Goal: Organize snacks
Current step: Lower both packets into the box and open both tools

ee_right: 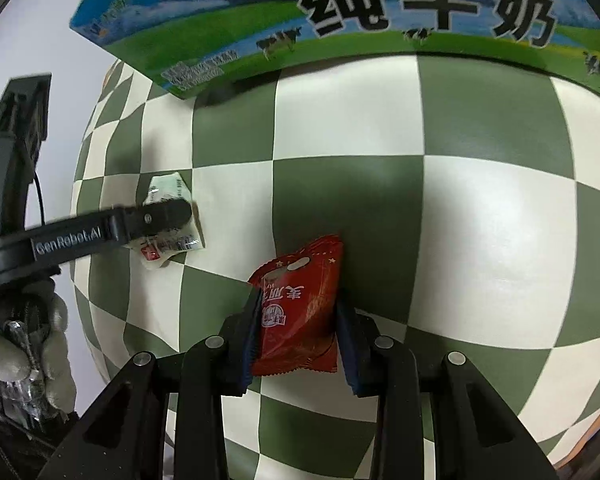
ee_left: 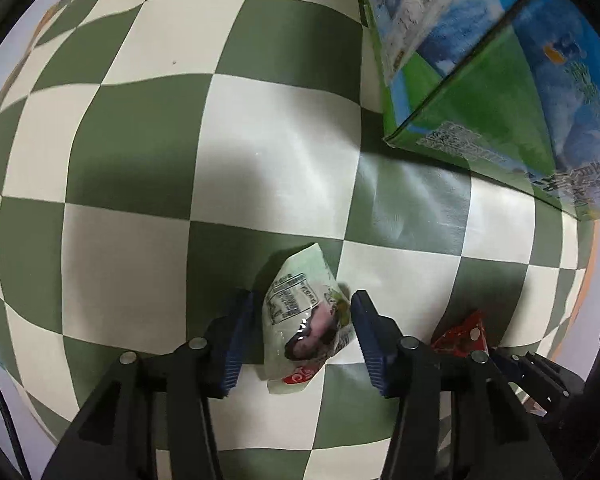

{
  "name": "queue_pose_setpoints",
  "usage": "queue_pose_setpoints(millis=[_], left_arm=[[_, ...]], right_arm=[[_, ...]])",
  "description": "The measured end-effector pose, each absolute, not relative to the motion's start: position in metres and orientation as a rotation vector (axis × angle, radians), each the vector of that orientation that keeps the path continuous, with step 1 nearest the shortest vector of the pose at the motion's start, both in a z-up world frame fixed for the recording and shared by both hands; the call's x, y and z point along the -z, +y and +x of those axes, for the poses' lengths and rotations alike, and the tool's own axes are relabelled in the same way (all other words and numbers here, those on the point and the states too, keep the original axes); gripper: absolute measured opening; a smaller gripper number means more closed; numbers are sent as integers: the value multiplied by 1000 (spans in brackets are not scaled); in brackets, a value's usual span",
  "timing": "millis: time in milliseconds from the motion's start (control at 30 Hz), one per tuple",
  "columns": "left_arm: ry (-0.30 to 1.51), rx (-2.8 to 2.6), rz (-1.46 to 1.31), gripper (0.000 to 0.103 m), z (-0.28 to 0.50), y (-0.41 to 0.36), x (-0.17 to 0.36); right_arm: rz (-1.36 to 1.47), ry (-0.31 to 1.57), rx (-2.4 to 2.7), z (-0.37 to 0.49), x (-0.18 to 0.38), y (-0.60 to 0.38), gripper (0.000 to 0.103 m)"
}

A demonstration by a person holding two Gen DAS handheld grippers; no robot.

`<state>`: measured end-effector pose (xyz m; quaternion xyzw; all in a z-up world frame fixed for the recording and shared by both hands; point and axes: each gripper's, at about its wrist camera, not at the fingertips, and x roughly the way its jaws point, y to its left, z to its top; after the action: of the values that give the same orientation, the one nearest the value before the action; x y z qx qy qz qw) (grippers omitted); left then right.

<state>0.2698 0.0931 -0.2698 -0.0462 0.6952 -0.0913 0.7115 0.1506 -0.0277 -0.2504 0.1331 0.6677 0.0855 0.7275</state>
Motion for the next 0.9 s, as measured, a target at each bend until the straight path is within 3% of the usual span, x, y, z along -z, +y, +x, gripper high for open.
queue_pose_setpoints(millis=[133,467,767,900], left_arm=[[1506,202,-38,34,262,81,257],[1440,319,-88,34,227,52,192],[1227,432,-148,34,271,1,82],[1176,396,-93,34,307,-9,71]], right_arm=[[280,1466,-189,149,247,-25,37],[293,1352,-212,135,198,-44,36],[296,1092,-227,150,67,-82,36],[262,1007,-192,185,28,-98,36]])
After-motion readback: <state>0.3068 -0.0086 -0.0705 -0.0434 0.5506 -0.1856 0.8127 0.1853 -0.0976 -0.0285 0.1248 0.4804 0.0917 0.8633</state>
